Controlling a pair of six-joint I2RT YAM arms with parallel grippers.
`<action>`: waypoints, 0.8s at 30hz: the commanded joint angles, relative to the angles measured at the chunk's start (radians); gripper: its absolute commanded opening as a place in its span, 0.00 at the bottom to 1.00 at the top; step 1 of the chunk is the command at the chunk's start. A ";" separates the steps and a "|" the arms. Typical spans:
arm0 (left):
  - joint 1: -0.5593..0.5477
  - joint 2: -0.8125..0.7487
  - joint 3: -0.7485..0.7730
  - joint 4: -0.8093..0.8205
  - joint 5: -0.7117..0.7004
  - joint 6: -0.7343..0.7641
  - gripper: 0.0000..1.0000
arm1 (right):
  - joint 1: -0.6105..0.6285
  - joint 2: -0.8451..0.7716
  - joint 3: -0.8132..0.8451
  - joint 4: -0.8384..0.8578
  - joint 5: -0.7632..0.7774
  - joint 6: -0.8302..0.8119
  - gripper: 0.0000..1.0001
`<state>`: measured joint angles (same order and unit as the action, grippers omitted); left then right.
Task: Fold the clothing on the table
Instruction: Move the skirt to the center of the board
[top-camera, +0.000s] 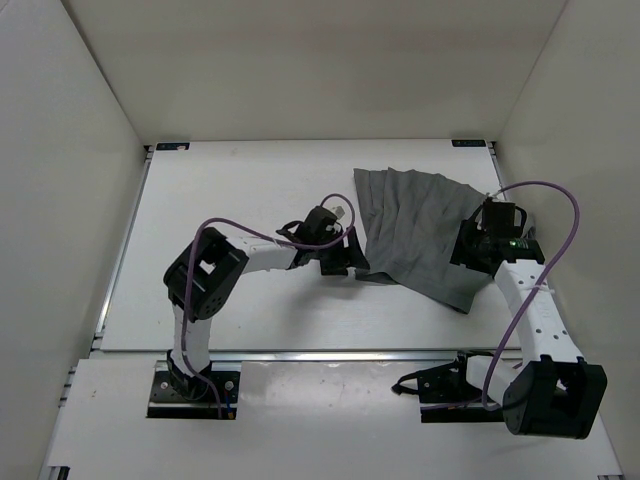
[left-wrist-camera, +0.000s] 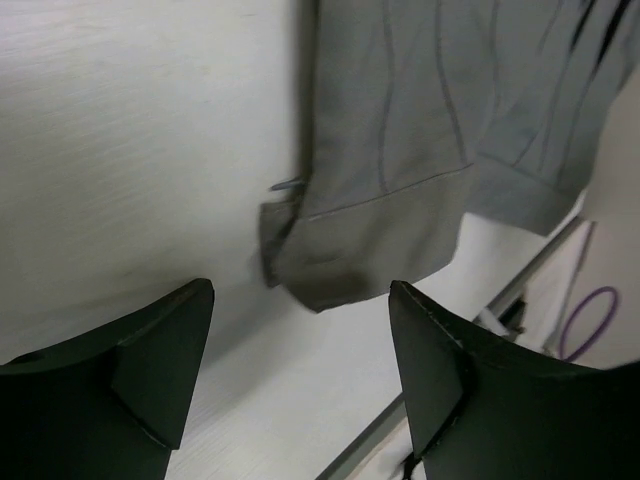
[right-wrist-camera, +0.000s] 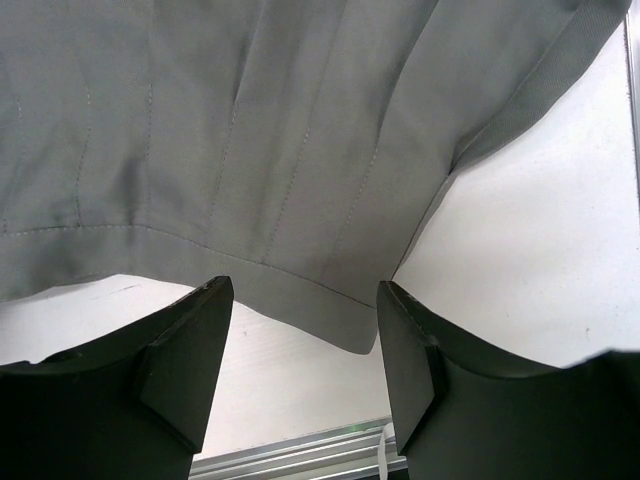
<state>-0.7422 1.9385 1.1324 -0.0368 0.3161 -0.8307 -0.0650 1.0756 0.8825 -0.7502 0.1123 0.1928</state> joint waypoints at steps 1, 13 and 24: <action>-0.032 0.022 -0.009 0.109 -0.003 -0.128 0.80 | 0.011 -0.017 0.001 0.037 -0.014 0.019 0.57; -0.066 0.039 -0.068 0.235 -0.063 -0.249 0.00 | 0.007 -0.060 -0.034 0.074 -0.060 0.017 0.57; 0.151 -0.403 -0.330 0.054 -0.276 -0.085 0.00 | 0.059 -0.005 -0.039 0.068 -0.166 -0.006 0.57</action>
<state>-0.6537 1.6684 0.8467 0.0910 0.1329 -0.9791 -0.0181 1.0447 0.8356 -0.7013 -0.0162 0.1982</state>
